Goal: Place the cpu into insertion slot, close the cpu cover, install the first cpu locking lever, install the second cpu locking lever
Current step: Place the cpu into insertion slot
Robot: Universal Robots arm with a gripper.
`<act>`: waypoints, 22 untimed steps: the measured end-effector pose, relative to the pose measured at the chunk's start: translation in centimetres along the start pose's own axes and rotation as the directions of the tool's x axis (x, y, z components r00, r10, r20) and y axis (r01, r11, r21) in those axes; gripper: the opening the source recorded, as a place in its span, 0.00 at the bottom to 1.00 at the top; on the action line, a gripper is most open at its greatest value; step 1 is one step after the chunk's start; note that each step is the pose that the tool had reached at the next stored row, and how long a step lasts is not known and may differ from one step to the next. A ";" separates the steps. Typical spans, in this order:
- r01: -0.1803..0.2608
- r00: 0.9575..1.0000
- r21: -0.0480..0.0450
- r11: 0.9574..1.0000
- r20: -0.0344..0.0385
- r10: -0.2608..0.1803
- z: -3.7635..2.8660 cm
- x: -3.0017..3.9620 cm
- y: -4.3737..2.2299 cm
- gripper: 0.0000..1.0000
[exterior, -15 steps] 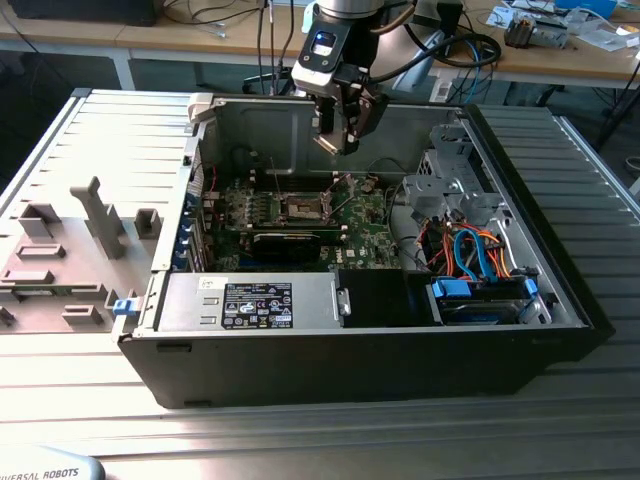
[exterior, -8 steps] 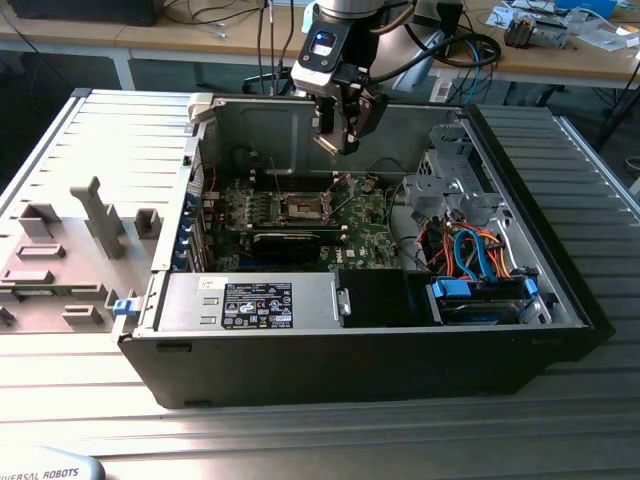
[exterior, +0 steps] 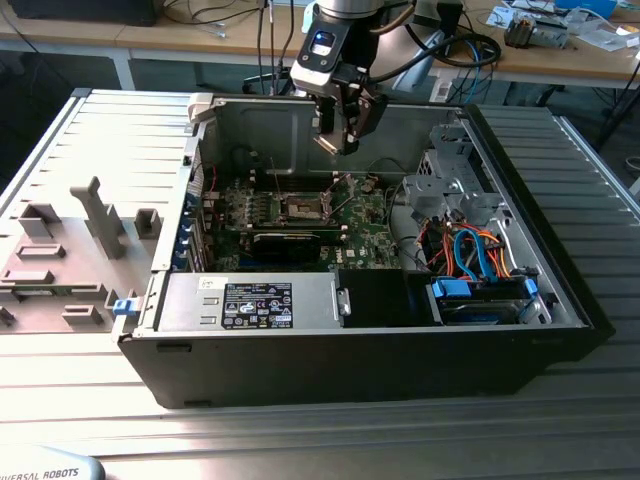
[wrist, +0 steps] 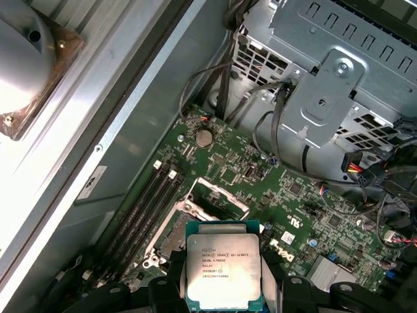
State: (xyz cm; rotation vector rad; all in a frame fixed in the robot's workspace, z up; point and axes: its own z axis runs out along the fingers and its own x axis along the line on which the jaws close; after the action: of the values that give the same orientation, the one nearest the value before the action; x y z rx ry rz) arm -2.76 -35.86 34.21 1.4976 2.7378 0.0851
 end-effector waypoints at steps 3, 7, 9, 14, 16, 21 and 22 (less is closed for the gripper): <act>-0.003 1.000 0.000 1.000 0.000 0.003 0.00 0.00 0.00 0.54; -0.006 1.000 0.000 1.000 0.000 0.006 0.00 0.00 0.00 0.54; -0.008 1.000 0.000 1.000 0.001 0.008 0.00 0.00 0.00 0.54; -0.011 1.000 0.000 1.000 0.001 0.011 0.00 0.00 0.00 0.54; -0.013 1.000 0.000 1.000 0.001 0.013 0.00 0.00 0.00 0.54; -0.015 1.000 0.000 1.000 0.001 0.015 0.00 0.00 0.00 0.54; -0.016 1.000 0.000 1.000 0.001 0.016 0.00 0.00 0.00 0.54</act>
State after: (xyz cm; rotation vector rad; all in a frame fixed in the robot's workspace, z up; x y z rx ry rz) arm -2.76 -35.86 34.20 1.5193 2.7250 0.0841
